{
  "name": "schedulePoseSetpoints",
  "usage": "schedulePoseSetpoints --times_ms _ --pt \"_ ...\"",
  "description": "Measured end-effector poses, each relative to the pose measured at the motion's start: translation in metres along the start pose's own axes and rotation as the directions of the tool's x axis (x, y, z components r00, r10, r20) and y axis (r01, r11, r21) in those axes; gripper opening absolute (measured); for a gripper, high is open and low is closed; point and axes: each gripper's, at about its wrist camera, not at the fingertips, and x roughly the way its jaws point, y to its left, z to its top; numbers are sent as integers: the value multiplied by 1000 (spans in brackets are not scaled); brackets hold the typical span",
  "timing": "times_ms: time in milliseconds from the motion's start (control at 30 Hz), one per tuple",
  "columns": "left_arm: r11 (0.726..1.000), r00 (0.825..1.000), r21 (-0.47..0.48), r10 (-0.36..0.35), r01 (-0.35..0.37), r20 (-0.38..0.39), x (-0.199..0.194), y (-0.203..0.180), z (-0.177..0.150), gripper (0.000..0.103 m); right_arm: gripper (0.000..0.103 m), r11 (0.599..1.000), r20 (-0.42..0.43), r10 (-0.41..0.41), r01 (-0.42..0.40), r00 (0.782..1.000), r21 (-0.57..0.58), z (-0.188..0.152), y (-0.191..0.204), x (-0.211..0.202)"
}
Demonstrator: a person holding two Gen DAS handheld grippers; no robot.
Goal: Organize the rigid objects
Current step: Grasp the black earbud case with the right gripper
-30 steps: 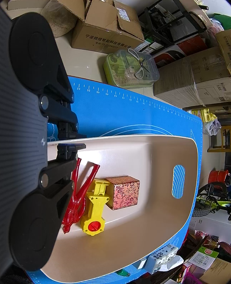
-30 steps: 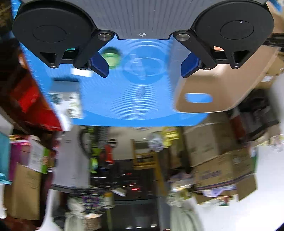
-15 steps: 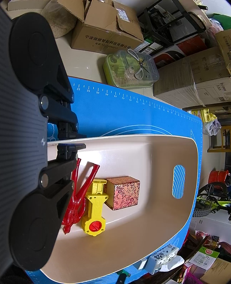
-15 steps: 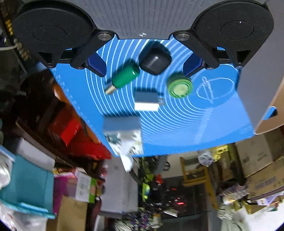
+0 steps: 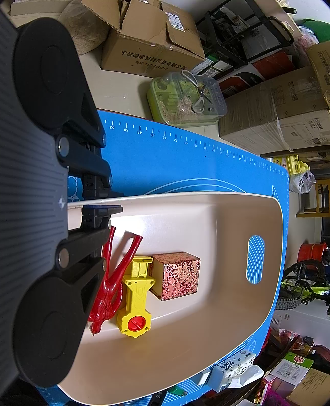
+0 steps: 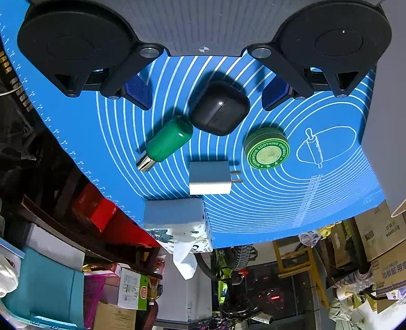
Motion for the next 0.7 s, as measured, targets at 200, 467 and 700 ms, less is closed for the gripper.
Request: schedulePoseSetpoints --times_ms 200,467,700 --pt "1000 1000 3 2 -2 0 0 1 1 5 88 1000 43 -25 25 999 -2 -5 1 4" --pt "1000 1000 7 3 -3 0 -1 2 3 5 74 999 86 -35 36 996 -11 -9 7 3" --pt "1000 1000 7 3 -3 0 -1 2 3 5 78 998 70 -62 61 996 11 -2 12 9"
